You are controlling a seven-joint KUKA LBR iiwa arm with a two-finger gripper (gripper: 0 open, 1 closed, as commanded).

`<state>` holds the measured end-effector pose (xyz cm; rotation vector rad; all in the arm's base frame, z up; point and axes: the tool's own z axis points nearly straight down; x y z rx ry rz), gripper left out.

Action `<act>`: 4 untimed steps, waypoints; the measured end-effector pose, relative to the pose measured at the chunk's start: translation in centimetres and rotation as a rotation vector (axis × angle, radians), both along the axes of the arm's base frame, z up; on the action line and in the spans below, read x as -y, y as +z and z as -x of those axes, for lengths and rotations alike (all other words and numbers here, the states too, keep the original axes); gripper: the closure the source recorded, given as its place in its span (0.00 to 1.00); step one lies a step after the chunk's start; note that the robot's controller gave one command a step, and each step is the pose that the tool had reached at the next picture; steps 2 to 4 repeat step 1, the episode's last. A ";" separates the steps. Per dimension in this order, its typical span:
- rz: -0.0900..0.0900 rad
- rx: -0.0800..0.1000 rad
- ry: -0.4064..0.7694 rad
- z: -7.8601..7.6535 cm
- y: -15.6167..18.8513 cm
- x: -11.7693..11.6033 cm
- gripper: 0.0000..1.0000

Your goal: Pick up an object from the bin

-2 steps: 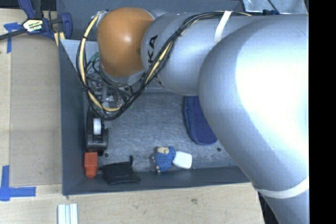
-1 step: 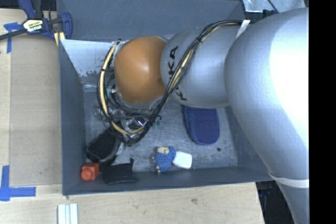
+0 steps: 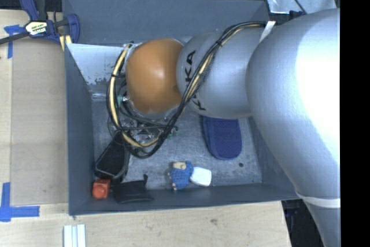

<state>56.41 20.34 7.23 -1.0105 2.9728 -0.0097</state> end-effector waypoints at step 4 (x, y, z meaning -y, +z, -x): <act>-0.006 0.002 0.040 0.5 13.1 2.0 1.00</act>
Offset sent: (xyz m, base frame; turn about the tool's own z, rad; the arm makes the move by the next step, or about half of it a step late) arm -0.0060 -0.0187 0.1286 -0.0434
